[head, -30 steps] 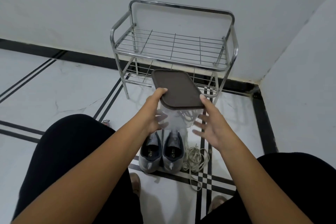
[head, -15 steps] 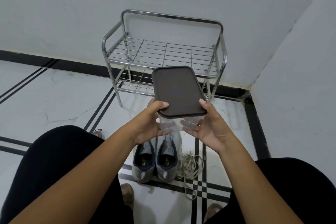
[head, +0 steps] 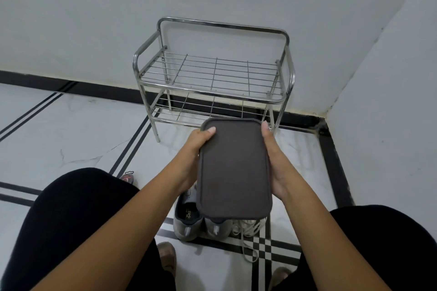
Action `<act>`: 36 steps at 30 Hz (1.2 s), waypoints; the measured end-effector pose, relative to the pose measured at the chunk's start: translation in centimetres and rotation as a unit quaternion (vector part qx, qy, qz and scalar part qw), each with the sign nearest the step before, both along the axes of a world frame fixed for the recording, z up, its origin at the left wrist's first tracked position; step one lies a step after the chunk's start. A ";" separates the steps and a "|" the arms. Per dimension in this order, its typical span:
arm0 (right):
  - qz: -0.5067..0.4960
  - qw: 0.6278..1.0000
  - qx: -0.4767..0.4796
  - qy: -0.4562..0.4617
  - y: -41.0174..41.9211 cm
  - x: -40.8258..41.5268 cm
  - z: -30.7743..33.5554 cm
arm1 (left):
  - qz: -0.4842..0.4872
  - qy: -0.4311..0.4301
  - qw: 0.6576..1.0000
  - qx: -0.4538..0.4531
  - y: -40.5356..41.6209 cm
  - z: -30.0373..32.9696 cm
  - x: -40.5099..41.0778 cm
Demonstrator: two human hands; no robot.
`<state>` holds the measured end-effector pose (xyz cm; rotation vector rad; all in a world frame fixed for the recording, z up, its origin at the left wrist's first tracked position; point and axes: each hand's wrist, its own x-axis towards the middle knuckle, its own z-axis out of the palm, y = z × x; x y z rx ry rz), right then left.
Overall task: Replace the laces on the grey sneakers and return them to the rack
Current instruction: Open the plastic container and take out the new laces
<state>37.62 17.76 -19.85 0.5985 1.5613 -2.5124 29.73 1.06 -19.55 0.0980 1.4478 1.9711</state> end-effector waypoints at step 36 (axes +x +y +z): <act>-0.096 0.981 0.029 -0.165 0.1 -1.3 -4.2 | 0.025 -0.133 0.981 -0.138 2.0 -4.2 -0.7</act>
